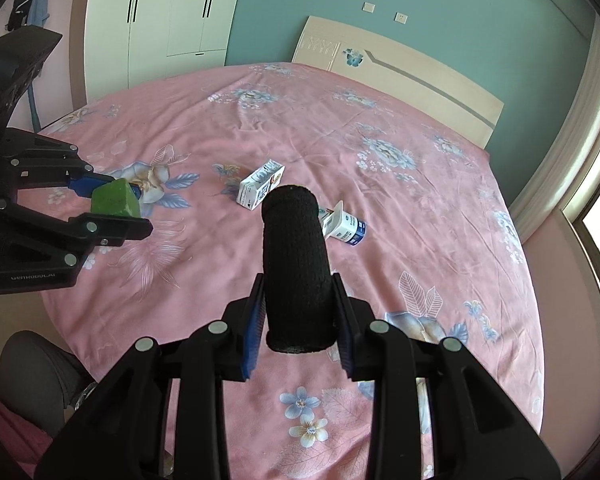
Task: Collect trash
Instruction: 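Carry the green block and black foam tube over the trash bin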
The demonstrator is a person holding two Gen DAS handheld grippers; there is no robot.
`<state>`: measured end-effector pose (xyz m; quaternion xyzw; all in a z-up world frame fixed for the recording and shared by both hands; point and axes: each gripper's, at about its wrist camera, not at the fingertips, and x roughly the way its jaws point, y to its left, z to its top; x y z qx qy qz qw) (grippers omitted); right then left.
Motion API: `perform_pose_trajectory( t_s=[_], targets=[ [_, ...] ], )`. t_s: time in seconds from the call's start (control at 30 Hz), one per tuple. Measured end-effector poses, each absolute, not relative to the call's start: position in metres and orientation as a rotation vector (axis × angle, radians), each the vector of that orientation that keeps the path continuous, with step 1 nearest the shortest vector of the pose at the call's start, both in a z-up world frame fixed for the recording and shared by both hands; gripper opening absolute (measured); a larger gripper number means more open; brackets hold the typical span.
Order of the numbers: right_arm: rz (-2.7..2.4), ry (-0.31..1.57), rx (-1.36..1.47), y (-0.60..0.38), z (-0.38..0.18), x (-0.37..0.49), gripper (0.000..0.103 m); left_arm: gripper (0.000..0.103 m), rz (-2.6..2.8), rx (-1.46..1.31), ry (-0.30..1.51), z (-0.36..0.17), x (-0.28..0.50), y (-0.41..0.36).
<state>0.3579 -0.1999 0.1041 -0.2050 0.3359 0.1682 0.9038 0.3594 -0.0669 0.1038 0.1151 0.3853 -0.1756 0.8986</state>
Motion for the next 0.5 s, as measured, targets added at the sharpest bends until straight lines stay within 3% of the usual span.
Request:
perform_pose_trajectory(
  t_s=[0.5],
  targets=[
    [0.334, 0.506, -0.462, -0.168, 0.212, 0.222, 0.033, 0.034, -0.248, 0.286, 0.674, 0.186, 0.253, -0.034]
  ],
)
